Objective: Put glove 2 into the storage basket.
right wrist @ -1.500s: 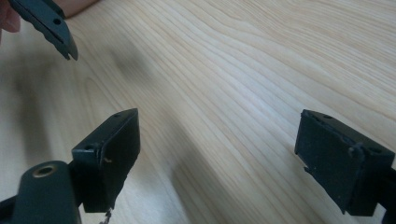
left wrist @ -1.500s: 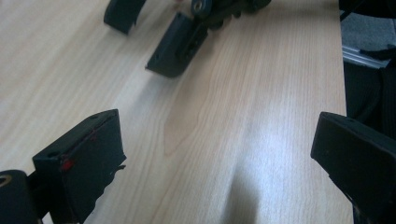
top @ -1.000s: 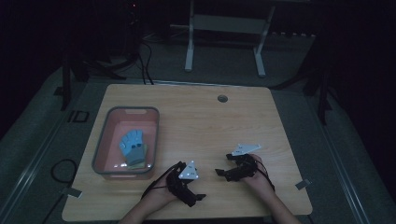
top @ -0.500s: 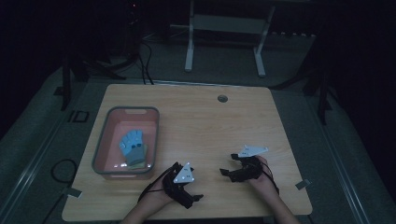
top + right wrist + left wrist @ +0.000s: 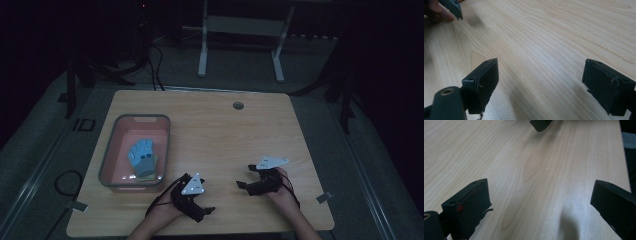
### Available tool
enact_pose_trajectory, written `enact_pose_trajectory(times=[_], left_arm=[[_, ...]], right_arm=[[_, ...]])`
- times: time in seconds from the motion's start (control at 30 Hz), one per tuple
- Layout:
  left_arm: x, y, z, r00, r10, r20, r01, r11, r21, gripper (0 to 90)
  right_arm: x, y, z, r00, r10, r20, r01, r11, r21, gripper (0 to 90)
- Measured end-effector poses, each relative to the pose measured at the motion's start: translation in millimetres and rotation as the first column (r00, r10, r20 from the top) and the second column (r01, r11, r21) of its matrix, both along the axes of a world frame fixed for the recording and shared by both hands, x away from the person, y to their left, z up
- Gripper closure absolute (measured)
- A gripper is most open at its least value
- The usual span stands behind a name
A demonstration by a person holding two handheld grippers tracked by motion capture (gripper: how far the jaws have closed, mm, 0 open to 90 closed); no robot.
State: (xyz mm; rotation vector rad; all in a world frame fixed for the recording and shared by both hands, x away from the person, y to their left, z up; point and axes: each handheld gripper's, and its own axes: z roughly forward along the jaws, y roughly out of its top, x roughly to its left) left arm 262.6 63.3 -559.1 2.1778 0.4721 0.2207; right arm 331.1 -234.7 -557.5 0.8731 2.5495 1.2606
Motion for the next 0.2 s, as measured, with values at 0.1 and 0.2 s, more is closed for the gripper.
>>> enact_pose_trajectory(times=[0.1, 0.2], left_arm=[[0.3, 0.0, -0.5, 1.0, 0.0, -0.003, 0.0, 1.0, 0.006, 2.7], [-0.1, -0.4, -0.3, 1.0, -0.003, -0.001, 0.003, 1.0, 0.005, 2.7]], right_arm=[[-0.3, -0.6, 0.4, 1.0, 0.004, 0.005, -0.004, 1.0, 0.005, 13.7], [-0.3, -0.5, 0.3, 1.0, 0.005, 0.005, -0.005, 1.0, 0.004, 13.7]])
